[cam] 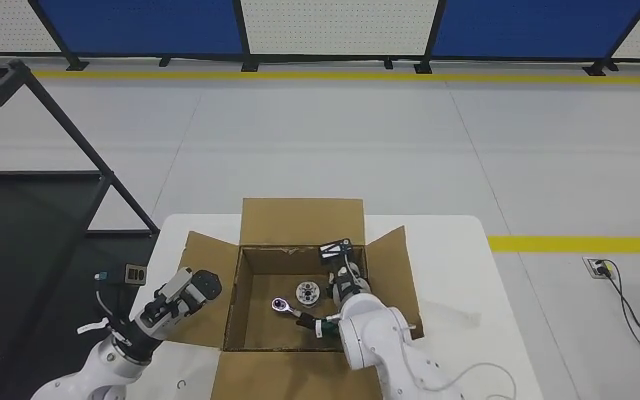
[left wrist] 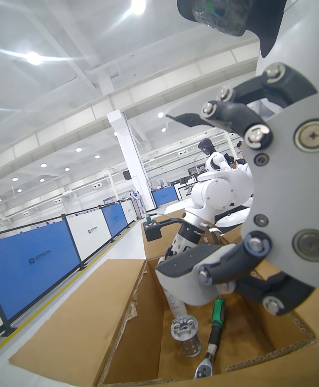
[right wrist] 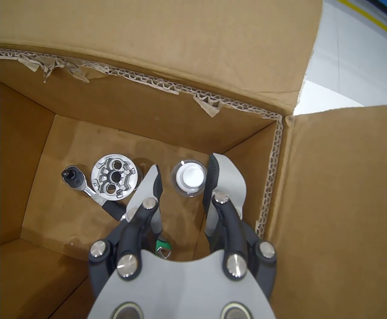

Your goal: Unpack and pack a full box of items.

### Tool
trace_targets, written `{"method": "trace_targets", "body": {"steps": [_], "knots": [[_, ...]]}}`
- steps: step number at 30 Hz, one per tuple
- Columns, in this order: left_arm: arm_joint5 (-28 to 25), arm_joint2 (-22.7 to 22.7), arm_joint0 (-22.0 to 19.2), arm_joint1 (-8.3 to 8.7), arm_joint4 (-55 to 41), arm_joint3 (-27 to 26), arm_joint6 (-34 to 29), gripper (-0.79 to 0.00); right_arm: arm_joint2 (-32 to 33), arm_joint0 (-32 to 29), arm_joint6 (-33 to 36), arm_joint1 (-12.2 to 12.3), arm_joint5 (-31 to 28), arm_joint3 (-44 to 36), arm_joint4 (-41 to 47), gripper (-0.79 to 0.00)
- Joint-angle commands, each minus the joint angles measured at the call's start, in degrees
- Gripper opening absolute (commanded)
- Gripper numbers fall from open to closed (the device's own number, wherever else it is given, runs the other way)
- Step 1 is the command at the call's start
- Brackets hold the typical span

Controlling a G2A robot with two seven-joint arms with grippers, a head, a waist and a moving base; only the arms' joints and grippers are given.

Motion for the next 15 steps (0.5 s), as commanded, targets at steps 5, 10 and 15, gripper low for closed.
{"method": "trace_targets", "body": {"steps": [5, 10, 15], "knots": [[0.08, 0.12, -0.02, 0.06, -0.01, -0.02, 0.14, 0.000, 0.55, -0.33, 0.09, -0.41, -0.33, -0.05, -0.72, -0.785], [0.28, 0.48, -0.34, 0.11, 0.21, -0.07, 0.23, 0.000, 1.57, -2.51, -1.13, -0.49, -2.19, -3.92, 0.30, -0.785], [0.49, 0.94, -0.78, 0.14, 0.38, 0.19, 0.33, 0.000, 4.26, -7.28, -3.20, 0.18, -6.10, -11.87, 1.24, -0.785]]}}
